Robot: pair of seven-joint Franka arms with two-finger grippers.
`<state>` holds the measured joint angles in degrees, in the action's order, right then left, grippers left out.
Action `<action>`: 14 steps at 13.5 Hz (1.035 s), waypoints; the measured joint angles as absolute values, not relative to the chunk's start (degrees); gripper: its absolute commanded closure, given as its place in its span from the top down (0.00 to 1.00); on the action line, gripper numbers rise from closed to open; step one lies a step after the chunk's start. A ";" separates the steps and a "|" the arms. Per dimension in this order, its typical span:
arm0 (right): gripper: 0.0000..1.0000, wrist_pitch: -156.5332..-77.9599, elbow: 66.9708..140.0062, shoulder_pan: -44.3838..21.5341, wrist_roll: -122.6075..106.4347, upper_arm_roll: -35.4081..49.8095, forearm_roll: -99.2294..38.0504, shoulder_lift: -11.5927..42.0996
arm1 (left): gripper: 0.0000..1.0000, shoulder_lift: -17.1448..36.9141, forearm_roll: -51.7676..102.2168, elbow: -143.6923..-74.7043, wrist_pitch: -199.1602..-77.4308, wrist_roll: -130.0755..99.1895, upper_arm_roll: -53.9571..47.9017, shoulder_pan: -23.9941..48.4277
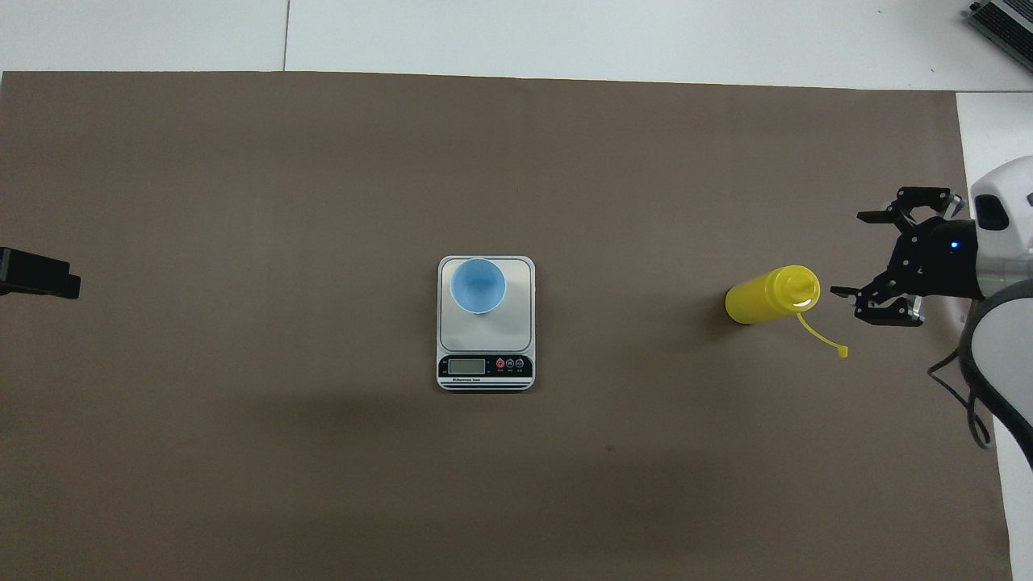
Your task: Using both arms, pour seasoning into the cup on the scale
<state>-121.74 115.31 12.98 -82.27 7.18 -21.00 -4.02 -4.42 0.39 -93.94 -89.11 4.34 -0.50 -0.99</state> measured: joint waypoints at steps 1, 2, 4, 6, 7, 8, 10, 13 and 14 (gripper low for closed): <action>1.00 -120.91 114.46 12.35 -77.10 7.21 -20.82 -4.03 | 1.00 -4.42 0.39 -93.94 -89.11 4.34 -0.50 -0.99; 1.00 -120.18 113.47 11.74 -71.36 7.28 -20.66 -4.04 | 1.00 -4.42 0.39 -93.94 -89.11 4.34 -0.50 -0.99; 1.00 -118.12 110.78 9.77 -59.41 7.40 -18.22 -4.07 | 1.00 -4.42 0.39 -93.94 -89.11 4.34 -0.50 -0.99; 1.00 -115.91 108.13 6.68 -47.54 7.53 -13.55 -4.11 | 1.00 -4.42 0.39 -93.94 -89.11 4.34 -0.50 -0.99; 1.00 -114.81 107.26 5.46 -42.29 7.59 -12.19 -4.11 | 1.00 -4.42 0.39 -93.94 -89.11 4.34 -0.50 -0.99; 1.00 -113.83 106.51 4.73 -37.26 7.65 -11.54 -4.11 | 1.00 -4.42 0.39 -93.94 -89.11 4.34 -0.50 -0.99; 1.00 -111.59 104.85 4.43 -27.73 7.68 -11.08 -4.11 | 1.00 -4.42 0.39 -93.94 -89.11 4.34 -0.50 -0.99; 1.00 -107.49 101.27 4.43 -13.84 8.57 -10.40 -3.90 | 1.00 -4.42 0.39 -93.94 -89.11 4.34 -0.50 -0.99; 1.00 -106.28 100.01 4.41 -10.34 9.54 -8.44 -3.75 | 1.00 -4.42 0.39 -93.94 -89.11 4.34 -0.50 -0.99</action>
<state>-106.28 100.01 4.41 -10.34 9.54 -8.44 -3.75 -4.42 0.39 -93.94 -89.11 4.34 -0.50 -0.99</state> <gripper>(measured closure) 0.000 0.000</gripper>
